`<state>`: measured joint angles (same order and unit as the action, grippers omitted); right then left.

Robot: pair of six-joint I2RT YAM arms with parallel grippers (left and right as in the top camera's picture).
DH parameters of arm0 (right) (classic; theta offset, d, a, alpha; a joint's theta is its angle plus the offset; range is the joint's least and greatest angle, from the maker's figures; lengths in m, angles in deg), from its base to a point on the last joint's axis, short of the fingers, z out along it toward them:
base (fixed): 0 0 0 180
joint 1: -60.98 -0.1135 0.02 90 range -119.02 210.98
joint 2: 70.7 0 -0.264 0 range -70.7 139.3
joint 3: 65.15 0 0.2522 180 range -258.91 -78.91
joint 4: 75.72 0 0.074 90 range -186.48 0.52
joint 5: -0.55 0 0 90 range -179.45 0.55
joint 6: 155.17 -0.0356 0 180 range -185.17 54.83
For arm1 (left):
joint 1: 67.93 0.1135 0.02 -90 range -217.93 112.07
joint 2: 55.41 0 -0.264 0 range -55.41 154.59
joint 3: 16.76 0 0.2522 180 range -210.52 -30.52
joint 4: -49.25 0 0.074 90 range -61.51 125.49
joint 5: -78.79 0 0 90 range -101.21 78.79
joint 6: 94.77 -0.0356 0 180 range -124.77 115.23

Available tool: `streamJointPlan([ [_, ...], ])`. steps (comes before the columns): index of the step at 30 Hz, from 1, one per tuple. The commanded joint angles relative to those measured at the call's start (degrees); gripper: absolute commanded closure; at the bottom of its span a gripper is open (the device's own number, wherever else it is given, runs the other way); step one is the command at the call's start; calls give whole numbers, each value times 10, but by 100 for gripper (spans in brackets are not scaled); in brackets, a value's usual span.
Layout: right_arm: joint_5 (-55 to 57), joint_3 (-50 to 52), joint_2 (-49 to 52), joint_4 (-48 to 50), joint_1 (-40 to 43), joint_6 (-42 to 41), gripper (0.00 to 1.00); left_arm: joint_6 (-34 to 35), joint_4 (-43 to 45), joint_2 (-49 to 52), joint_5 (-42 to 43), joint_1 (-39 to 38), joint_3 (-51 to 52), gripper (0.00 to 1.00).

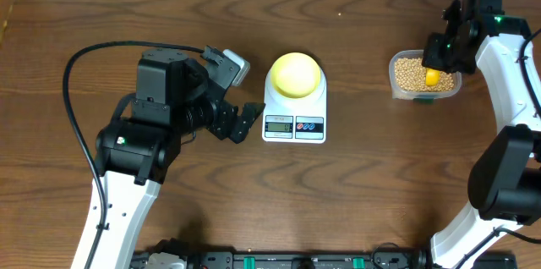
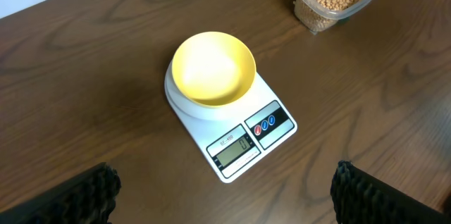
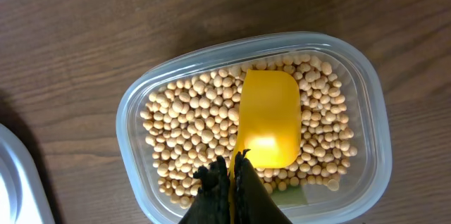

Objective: Scoop item into bowl and weigh 50g on scale
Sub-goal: 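Drag the scoop through the soybeans with the right gripper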

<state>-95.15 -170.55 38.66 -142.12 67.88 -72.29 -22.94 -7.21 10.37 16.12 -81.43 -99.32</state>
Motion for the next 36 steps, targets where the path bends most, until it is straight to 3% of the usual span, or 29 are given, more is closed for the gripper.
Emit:
streamJointPlan([
  [1,-25,5,5,0,4,10,99,3,-2,-2,12,3,3,2],
  [36,-127,5,5,-8,47,19,99,3,-2,-2,12,3,3,2],
])
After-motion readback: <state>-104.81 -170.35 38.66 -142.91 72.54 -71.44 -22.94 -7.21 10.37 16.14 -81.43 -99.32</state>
